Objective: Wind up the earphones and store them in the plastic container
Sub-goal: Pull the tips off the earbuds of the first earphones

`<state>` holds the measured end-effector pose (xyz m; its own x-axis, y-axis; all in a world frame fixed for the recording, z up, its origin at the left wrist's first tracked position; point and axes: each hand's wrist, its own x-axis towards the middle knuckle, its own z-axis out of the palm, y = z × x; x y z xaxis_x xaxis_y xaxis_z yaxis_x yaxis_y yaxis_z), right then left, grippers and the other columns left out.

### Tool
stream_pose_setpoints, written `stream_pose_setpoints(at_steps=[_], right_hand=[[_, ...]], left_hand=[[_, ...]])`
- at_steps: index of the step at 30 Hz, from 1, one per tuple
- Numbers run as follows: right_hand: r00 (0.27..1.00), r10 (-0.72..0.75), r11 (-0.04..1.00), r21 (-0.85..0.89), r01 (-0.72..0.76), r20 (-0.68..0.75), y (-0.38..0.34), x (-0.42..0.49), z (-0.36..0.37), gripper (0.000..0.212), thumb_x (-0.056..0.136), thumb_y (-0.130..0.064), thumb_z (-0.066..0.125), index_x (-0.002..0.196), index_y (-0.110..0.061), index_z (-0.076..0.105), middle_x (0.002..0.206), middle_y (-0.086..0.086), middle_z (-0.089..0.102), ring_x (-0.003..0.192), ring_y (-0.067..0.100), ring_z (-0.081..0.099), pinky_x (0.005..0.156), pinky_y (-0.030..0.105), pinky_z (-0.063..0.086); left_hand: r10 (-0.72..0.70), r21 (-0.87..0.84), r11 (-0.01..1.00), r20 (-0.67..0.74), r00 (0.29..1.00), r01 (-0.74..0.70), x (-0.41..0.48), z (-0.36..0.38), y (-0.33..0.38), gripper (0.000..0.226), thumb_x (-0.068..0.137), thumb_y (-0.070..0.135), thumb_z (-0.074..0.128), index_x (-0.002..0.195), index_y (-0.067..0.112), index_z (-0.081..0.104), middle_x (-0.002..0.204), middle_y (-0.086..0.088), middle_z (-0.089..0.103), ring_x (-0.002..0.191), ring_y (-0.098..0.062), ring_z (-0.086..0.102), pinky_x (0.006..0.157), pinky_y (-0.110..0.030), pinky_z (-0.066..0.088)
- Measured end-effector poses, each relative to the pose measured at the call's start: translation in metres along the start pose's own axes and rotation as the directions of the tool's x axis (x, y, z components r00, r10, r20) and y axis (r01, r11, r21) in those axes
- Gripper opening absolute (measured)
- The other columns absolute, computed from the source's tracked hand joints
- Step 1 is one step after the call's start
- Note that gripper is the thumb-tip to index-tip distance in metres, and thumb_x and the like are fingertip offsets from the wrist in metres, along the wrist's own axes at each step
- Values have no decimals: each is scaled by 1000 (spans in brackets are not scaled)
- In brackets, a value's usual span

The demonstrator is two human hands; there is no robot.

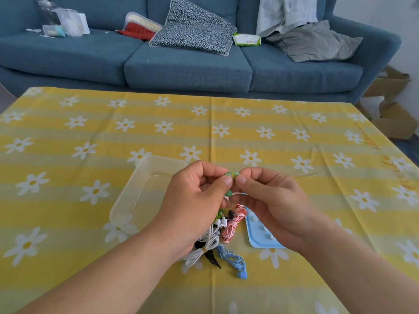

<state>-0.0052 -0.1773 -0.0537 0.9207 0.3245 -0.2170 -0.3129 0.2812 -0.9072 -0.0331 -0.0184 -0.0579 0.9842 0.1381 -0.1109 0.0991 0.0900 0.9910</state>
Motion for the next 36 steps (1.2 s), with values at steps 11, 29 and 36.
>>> stream_pose_setpoints(at_steps=[11,29,36], right_hand=[[999,-43,993,113,45,-17,10,-2,15,21,86,-6,69,99,9,64,86,27,66,71,39,67,74,38,59],[981,-145,987,-93,133,-128,5,-4,4,15,91,9,63,104,8,71,96,27,76,93,40,75,82,37,63],[992,-95,995,-51,91,-83,6,-6,9,33,97,17,48,121,2,66,108,25,76,96,42,75,90,43,61]], left_hand=[[53,-4,999,-61,997,-54,-4,2,0,8,93,7,71,95,15,69,63,9,70,52,-5,61,60,-18,54],[-10,-68,998,-48,999,7,3,-2,1,10,92,6,73,97,14,71,71,6,71,58,-11,64,66,-27,57],[-25,-89,996,-52,998,20,6,-4,0,10,93,8,72,99,15,71,67,4,68,60,-12,62,65,-24,54]])
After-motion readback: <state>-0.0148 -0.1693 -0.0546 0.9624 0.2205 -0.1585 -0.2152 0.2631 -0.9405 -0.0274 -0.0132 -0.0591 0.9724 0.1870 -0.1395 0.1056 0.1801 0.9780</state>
